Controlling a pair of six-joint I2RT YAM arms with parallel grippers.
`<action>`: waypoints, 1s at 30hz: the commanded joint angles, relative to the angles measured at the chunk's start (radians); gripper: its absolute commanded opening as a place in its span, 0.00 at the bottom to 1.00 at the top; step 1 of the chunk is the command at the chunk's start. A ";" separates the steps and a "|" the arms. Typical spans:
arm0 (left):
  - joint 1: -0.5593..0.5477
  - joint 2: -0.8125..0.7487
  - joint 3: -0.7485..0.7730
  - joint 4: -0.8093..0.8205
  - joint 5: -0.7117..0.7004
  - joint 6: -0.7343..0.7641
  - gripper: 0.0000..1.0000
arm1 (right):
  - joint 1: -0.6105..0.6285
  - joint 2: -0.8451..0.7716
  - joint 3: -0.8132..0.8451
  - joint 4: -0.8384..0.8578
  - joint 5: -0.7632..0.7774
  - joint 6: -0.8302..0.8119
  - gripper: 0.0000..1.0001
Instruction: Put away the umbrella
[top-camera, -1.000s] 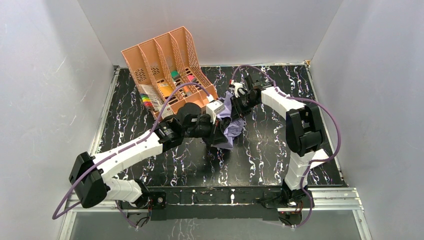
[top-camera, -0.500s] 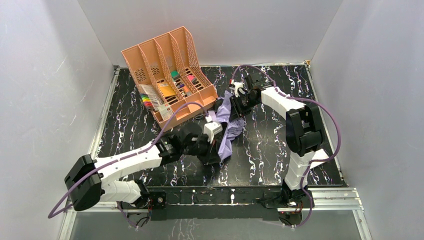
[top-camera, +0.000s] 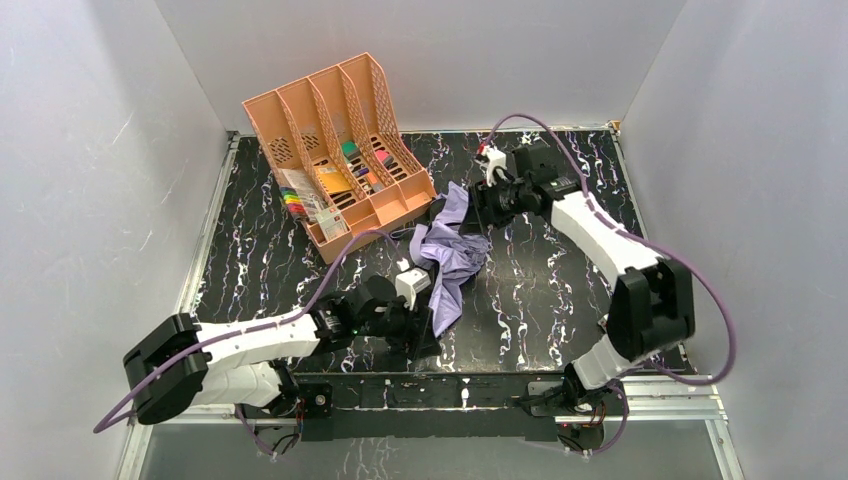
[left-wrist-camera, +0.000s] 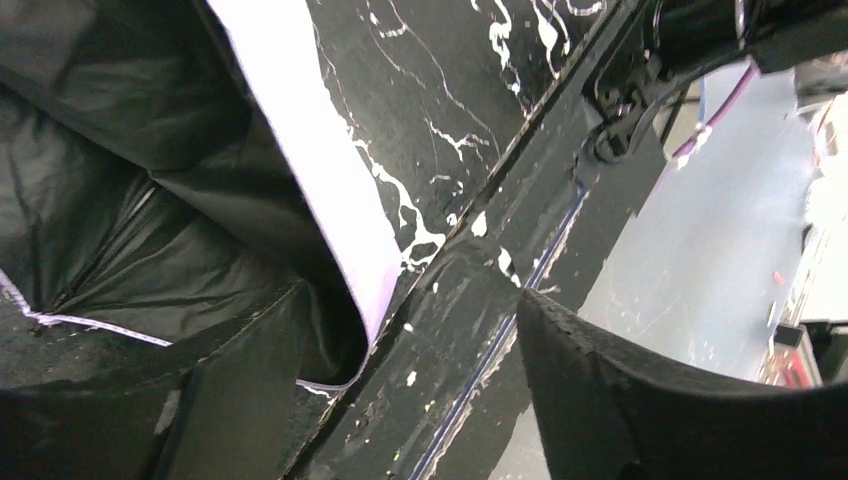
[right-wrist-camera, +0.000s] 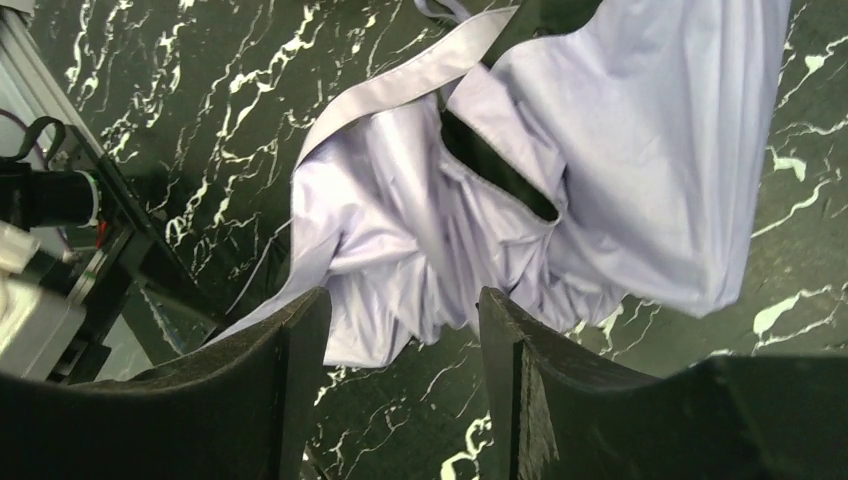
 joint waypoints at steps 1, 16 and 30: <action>-0.006 -0.053 0.035 -0.021 -0.099 0.000 0.80 | -0.002 -0.131 -0.101 0.073 0.006 0.089 0.65; -0.006 0.239 0.308 -0.206 -0.338 0.161 0.58 | 0.111 -0.271 -0.346 0.273 0.172 0.167 0.68; -0.007 0.038 0.294 -0.167 -0.275 0.085 0.00 | 0.157 -0.271 -0.439 0.408 0.079 0.291 0.40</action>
